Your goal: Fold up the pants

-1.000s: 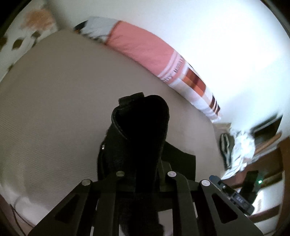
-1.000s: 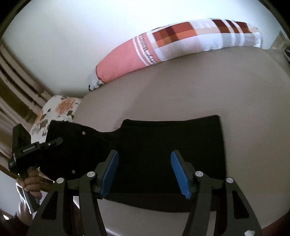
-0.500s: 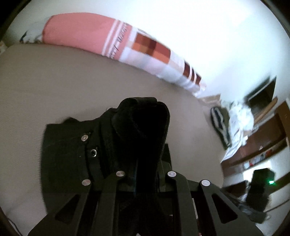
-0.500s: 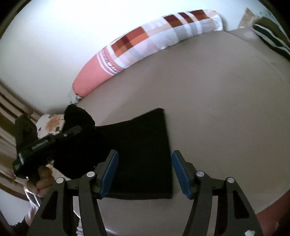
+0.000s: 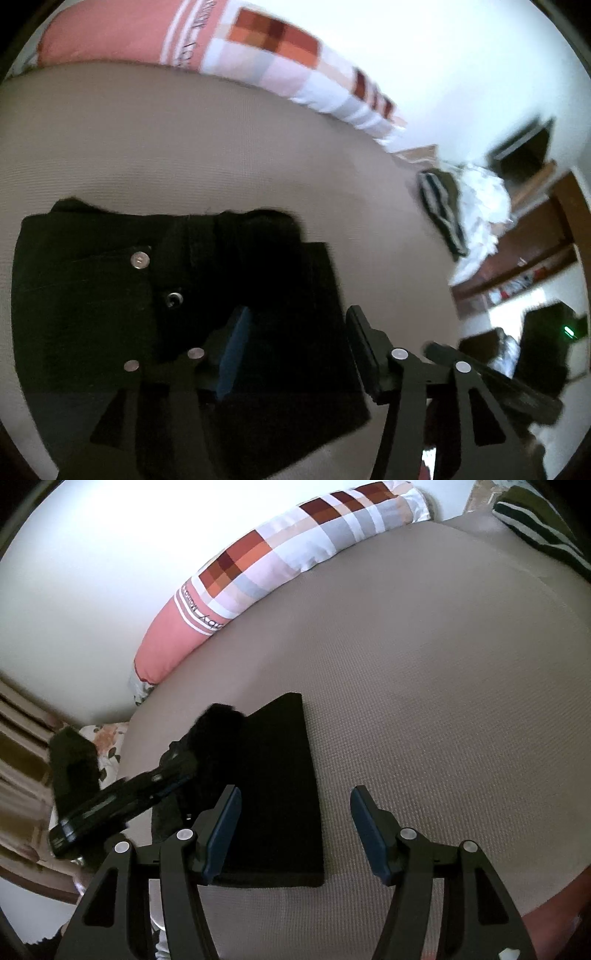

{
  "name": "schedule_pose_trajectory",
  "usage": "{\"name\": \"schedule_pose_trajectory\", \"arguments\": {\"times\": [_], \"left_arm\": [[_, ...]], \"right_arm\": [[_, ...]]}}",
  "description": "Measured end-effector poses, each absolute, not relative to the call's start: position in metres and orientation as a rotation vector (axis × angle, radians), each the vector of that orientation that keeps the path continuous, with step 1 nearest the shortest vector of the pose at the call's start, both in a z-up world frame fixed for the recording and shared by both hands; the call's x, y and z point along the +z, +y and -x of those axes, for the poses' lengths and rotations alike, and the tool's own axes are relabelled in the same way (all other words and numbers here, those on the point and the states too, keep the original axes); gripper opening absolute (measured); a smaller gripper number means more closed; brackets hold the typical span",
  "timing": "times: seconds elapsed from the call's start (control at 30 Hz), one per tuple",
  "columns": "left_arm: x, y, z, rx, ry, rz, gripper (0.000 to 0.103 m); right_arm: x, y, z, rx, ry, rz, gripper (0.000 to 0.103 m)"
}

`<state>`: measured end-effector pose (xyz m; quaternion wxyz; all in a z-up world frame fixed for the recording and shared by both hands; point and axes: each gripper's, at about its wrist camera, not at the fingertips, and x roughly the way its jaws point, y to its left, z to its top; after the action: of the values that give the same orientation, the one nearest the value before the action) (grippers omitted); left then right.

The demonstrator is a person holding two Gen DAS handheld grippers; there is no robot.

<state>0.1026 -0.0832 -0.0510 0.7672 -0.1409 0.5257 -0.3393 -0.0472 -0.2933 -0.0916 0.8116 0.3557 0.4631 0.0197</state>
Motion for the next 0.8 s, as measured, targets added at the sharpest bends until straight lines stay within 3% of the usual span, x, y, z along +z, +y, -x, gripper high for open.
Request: {"name": "schedule_pose_trajectory", "arguments": {"times": [0.07,0.17,0.33,0.53,0.8], "left_arm": [[-0.037,-0.076,-0.094,-0.773,1.104,0.300,0.069],[-0.019,-0.053,-0.083,-0.740,1.026,0.258,0.071],[-0.019,0.002,-0.079,-0.539,0.986,0.190,0.072],[-0.052,0.058,-0.077,-0.367,1.080,0.243,0.072],[-0.082,0.078,-0.068,-0.318,1.140,0.274,0.072]], "right_arm": [[-0.094,-0.291,0.042,0.074,0.996,-0.760,0.060],[-0.099,-0.284,0.029,0.179,1.021,-0.773,0.060],[-0.120,-0.262,-0.005,0.376,1.114,-0.766,0.060],[-0.140,-0.244,-0.035,0.445,1.177,-0.738,0.060],[-0.155,-0.239,-0.056,0.477,1.196,-0.753,0.060]]}}
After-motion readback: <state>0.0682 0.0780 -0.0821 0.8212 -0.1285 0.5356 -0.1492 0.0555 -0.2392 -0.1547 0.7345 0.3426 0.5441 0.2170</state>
